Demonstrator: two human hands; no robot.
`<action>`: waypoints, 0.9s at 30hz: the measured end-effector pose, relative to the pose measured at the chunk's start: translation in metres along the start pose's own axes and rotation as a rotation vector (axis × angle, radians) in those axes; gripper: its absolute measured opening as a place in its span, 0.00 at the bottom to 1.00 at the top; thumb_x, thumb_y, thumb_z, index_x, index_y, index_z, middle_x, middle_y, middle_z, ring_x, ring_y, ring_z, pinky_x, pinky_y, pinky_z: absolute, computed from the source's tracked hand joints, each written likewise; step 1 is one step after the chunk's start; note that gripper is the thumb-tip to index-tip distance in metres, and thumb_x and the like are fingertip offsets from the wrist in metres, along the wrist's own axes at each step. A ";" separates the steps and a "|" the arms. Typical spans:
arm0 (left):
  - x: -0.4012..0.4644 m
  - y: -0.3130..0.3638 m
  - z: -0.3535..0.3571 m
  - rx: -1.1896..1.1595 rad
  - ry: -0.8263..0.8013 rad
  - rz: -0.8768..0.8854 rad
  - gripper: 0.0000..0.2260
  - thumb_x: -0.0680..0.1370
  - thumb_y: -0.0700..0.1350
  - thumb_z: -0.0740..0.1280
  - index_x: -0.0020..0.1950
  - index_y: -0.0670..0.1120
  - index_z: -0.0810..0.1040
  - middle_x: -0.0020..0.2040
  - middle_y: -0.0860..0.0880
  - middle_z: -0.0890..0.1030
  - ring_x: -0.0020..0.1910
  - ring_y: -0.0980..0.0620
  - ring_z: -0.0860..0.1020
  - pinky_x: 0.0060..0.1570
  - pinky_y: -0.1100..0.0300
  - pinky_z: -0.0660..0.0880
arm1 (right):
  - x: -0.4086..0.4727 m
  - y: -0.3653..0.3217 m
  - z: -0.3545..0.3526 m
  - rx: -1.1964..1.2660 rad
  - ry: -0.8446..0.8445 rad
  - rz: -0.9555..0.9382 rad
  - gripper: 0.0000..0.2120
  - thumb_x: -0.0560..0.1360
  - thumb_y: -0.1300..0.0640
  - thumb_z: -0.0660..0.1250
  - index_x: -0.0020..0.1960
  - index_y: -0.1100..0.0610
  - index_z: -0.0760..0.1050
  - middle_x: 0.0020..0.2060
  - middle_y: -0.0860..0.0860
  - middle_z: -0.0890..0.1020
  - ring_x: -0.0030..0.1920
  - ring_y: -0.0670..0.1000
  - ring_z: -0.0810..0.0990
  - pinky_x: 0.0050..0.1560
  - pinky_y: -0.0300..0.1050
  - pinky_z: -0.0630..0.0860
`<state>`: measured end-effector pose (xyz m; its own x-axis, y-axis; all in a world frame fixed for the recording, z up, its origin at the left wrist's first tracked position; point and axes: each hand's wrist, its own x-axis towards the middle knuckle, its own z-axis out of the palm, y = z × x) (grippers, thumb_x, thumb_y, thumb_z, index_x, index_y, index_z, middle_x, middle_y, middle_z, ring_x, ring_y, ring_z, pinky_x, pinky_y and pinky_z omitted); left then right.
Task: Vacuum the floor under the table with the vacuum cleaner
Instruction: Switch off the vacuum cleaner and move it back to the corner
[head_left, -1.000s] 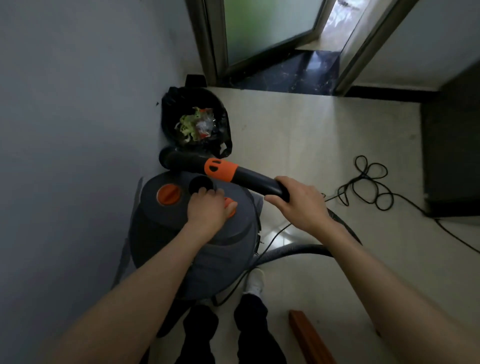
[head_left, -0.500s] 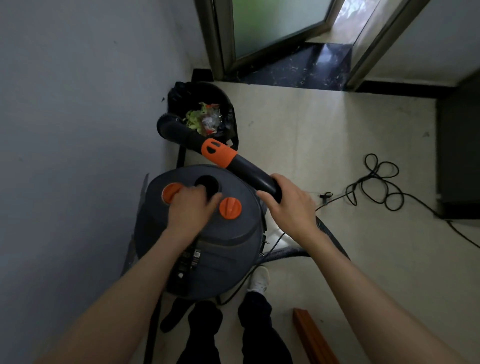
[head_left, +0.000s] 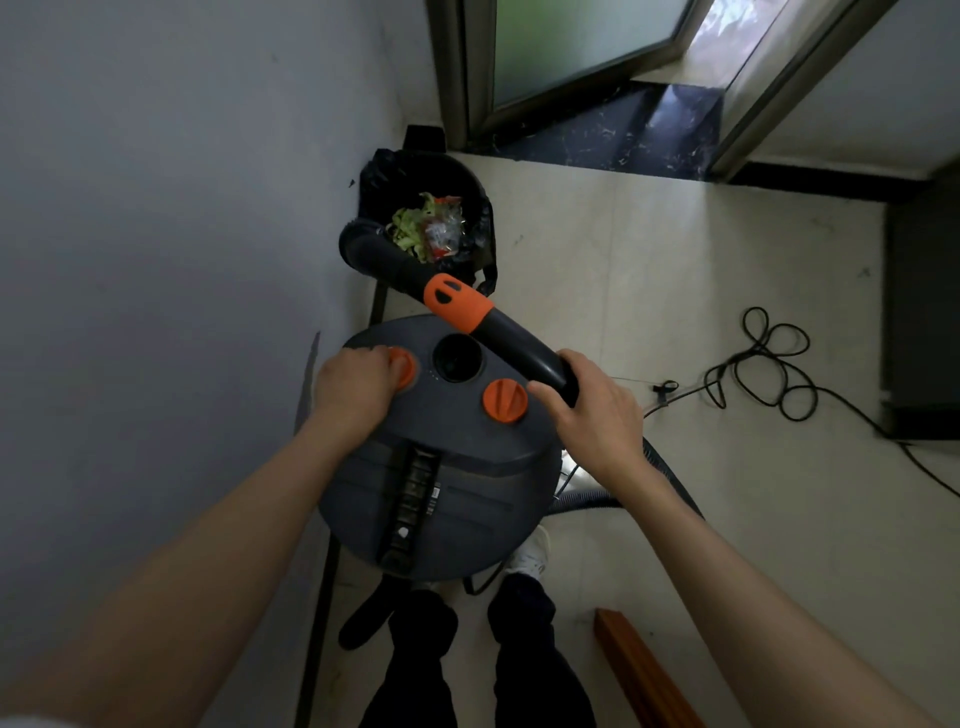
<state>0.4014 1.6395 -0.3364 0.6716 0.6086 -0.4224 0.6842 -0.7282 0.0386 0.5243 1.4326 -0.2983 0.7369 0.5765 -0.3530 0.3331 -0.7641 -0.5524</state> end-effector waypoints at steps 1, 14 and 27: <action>0.000 0.000 0.000 -0.022 -0.014 -0.013 0.16 0.82 0.47 0.54 0.57 0.38 0.75 0.54 0.36 0.79 0.54 0.37 0.76 0.48 0.51 0.71 | -0.003 -0.001 0.001 -0.002 0.003 0.006 0.18 0.77 0.43 0.63 0.60 0.53 0.72 0.49 0.50 0.80 0.51 0.55 0.78 0.51 0.49 0.69; -0.034 -0.030 -0.020 -0.541 0.026 -0.027 0.14 0.82 0.42 0.52 0.51 0.36 0.74 0.51 0.36 0.78 0.51 0.39 0.75 0.49 0.53 0.67 | -0.052 -0.024 0.012 -0.042 0.064 0.027 0.20 0.76 0.44 0.64 0.64 0.52 0.71 0.53 0.50 0.80 0.53 0.53 0.78 0.56 0.53 0.72; -0.139 0.007 -0.086 0.035 0.081 0.691 0.26 0.75 0.58 0.65 0.71 0.53 0.64 0.65 0.51 0.70 0.67 0.49 0.65 0.71 0.47 0.50 | -0.141 -0.066 -0.022 -0.193 -0.041 -0.155 0.22 0.77 0.44 0.63 0.67 0.53 0.69 0.56 0.50 0.79 0.55 0.52 0.77 0.57 0.47 0.67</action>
<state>0.3369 1.5767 -0.1995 0.9699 0.0230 -0.2423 0.0839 -0.9661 0.2441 0.4112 1.3954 -0.1956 0.6451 0.6992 -0.3083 0.5493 -0.7048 -0.4490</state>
